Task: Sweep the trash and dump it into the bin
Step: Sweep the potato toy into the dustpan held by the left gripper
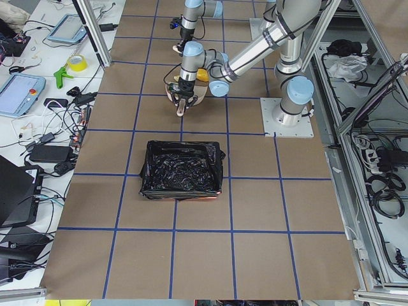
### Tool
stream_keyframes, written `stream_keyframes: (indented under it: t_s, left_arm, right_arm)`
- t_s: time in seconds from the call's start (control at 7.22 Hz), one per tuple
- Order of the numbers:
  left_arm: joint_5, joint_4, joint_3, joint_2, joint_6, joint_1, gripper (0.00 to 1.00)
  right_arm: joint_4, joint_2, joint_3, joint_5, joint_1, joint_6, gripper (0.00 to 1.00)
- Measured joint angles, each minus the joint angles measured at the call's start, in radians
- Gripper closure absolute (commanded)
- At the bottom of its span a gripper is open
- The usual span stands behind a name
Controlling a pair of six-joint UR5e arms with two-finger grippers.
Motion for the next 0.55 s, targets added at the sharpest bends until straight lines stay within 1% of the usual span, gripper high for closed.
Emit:
stream_keyframes:
  t_s: [0.28,0.55]
  left_arm:
    - [0.053,-0.002,0.001,-0.004,0.005,-0.018,1.00]
    - [0.062,-0.002,0.005,-0.009,-0.002,-0.020,1.00]
  right_arm:
    - [-0.002,0.036,-0.033,0.000,0.001,-0.003,1.00]
    - [-0.003,0.066,-0.073,0.001,0.004,0.006,1.00]
